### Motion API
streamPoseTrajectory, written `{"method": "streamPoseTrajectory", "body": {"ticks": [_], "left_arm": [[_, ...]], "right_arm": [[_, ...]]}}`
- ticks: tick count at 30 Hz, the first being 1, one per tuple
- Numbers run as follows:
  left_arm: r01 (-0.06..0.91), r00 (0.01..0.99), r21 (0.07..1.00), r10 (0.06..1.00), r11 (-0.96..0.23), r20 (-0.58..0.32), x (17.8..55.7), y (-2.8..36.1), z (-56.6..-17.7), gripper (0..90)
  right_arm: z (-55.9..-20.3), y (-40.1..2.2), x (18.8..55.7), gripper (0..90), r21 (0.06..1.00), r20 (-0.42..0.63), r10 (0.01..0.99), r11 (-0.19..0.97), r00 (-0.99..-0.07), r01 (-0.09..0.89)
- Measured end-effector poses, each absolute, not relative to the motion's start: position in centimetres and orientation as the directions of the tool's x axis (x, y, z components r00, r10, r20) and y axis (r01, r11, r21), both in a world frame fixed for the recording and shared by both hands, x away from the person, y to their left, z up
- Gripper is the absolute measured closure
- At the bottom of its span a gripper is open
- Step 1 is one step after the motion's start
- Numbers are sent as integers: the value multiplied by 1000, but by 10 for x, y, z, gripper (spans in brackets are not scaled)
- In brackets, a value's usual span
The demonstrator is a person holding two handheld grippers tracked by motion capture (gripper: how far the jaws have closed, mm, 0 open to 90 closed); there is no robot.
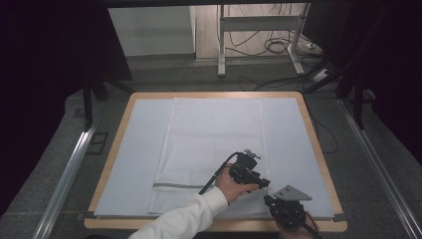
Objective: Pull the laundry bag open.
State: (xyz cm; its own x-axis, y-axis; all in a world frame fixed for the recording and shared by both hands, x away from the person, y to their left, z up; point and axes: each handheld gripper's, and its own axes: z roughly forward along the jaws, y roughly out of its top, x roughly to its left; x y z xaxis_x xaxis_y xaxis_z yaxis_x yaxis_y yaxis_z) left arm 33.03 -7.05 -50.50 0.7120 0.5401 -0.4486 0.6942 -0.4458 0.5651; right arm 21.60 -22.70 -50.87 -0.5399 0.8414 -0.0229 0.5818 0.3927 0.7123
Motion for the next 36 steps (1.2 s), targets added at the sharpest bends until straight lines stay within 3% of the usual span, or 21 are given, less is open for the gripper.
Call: {"method": "streamPoseTrajectory", "body": {"ticks": [8,22,31,36], "left_arm": [[679,727,552,553,-485,-408,325,-76,-510,500],[666,743,546,516,-508,-427,317,-70,-510,736],[680,730,548,519,-486,-445,321,-69,-510,794],[671,737,535,537,-513,-410,321,-66,-512,812]], "right_arm": [[-509,-225,216,882,706,-43,838,411,-544,577],[-509,-226,216,880,706,-44,838,412,-544,577],[-509,-226,216,880,707,-46,837,414,-546,574],[-509,-226,216,879,708,-47,836,414,-547,572]]}}
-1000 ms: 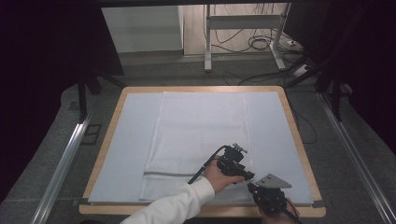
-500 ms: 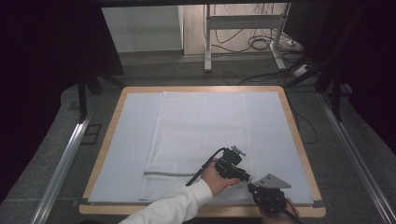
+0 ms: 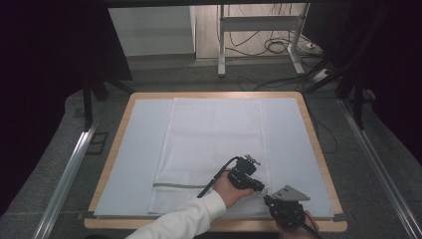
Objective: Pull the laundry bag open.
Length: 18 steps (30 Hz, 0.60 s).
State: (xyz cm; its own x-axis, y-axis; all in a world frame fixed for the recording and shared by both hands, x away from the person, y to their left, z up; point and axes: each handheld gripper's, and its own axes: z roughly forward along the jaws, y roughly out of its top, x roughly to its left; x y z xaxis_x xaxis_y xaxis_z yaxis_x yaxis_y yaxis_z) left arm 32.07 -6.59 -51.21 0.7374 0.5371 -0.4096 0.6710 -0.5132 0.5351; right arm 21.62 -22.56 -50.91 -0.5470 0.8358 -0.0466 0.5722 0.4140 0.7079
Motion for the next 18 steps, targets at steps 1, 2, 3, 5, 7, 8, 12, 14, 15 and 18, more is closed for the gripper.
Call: {"method": "streamPoseTrajectory", "body": {"ticks": [1,2,3,5,7,8,12,14,15,18], "left_arm": [[671,737,531,543,-518,-402,320,-67,-515,812],[671,737,531,543,-518,-402,320,-67,-515,812],[685,725,525,540,-504,-427,321,-66,-520,826],[690,721,526,538,-498,-436,322,-67,-520,821],[687,723,529,541,-498,-430,321,-67,-520,814],[687,723,529,540,-499,-430,322,-67,-520,814],[690,721,521,537,-502,-438,324,-66,-521,851],[683,727,530,534,-503,-431,323,-66,-521,859],[674,735,536,534,-508,-419,321,-66,-520,861],[665,742,546,534,-510,-406,320,-66,-520,866]], "right_arm": [[-509,-226,216,879,709,-47,836,414,-547,571],[-509,-226,216,878,710,-46,835,413,-548,570],[-509,-226,216,878,711,-46,835,413,-548,569],[-509,-225,216,878,710,-46,835,414,-549,570],[-509,-225,216,877,710,-47,833,416,-551,569],[-509,-225,216,878,709,-46,833,416,-551,570],[-510,-225,216,877,707,-42,834,414,-550,573],[-510,-226,217,878,708,-42,834,414,-551,572],[-510,-226,217,877,707,-43,833,415,-551,573],[-511,-228,219,878,707,-27,836,403,-547,581]]}}
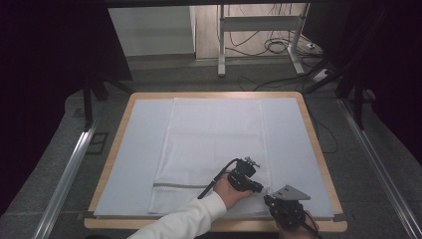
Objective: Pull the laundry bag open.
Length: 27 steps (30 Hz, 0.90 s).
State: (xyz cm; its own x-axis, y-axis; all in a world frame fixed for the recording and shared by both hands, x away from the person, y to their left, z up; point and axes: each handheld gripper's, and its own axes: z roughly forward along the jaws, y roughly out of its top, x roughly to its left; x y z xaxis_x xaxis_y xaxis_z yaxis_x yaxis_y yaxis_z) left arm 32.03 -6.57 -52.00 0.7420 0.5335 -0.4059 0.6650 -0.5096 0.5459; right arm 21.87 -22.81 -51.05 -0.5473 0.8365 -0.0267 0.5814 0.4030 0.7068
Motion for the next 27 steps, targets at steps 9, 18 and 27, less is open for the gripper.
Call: {"method": "streamPoseTrajectory", "body": {"ticks": [9,18,27], "left_arm": [[658,748,566,522,-497,-411,321,-59,-514,869],[646,756,592,512,-482,-408,319,-48,-510,874],[644,758,607,496,-467,-423,318,-39,-507,874]], "right_arm": [[-511,-232,221,882,707,-8,843,385,-537,593],[-510,-237,222,885,711,16,854,356,-520,606],[-508,-238,222,882,725,41,851,335,-524,601]]}}
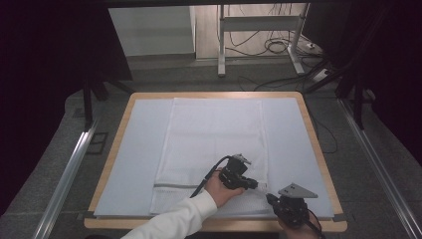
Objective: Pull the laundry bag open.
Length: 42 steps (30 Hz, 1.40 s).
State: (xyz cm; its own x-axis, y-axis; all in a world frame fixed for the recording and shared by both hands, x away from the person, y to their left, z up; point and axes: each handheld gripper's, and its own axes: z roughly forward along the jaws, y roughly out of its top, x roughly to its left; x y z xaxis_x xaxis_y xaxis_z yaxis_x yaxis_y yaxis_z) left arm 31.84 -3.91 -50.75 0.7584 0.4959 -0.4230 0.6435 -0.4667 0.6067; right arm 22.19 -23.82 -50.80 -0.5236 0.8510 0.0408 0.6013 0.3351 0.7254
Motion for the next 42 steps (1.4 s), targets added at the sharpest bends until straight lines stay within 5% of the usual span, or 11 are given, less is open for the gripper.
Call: {"method": "streamPoseTrajectory", "body": {"ticks": [24,32,42], "left_arm": [[641,760,623,485,-449,-433,317,-28,-507,875],[639,763,628,473,-444,-442,316,-27,-506,874],[638,763,633,471,-439,-443,317,-26,-505,874]], "right_arm": [[-506,-239,224,880,739,58,844,322,-533,591],[-501,-244,228,534,757,151,829,253,-538,603],[-494,-264,250,546,744,357,796,74,-489,664]]}}
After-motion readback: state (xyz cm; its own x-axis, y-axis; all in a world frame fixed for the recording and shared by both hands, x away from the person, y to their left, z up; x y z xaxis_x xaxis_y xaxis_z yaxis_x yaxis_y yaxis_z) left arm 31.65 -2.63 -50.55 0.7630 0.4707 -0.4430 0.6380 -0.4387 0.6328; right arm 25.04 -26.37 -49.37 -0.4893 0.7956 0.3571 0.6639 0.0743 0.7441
